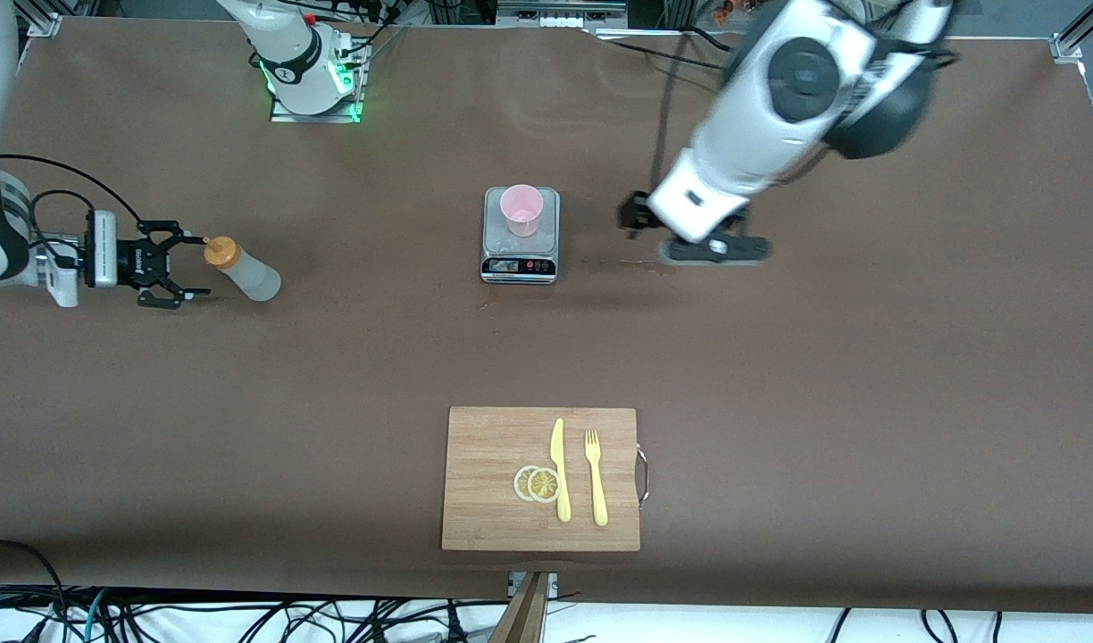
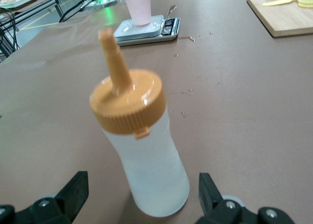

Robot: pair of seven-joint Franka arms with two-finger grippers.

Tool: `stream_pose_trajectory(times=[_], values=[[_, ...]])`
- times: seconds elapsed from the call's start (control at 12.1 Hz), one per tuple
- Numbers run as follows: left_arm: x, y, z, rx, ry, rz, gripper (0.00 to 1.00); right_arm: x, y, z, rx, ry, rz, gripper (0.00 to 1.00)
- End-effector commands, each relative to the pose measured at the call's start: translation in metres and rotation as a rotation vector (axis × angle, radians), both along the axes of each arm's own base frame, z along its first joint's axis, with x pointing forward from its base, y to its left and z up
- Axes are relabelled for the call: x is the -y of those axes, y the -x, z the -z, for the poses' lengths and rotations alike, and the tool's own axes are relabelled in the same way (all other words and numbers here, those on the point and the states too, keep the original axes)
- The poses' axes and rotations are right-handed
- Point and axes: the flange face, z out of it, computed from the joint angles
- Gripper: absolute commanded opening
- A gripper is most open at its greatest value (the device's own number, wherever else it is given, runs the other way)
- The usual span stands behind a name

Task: Add sauce to pink cup with both arms
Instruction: 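Release the cup on the scale while the right gripper grasps the bottle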

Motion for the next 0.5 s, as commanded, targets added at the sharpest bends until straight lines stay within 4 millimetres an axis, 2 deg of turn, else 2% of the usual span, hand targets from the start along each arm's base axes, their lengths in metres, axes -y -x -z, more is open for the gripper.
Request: stream_pose_trajectory(times=[0.0,0.17,0.41], values=[[-0.086,-0.004,-0.029,-0.005,-0.072,0.117,1.0,-0.008,0.006,0.028,0.042,-0.128,-0.021,1.0],[-0.151,-0.005,-0.051,-0.007,-0.103,0.117,1.0,-0.017,0.012,0.042,0.043,-0.193,-0.031,1.0],[-0.231,-0.008,-0.091,0.001,-0.096,0.073,1.0,-0.026,0.014,0.049,0.03,-0.231,-0.032,1.0]])
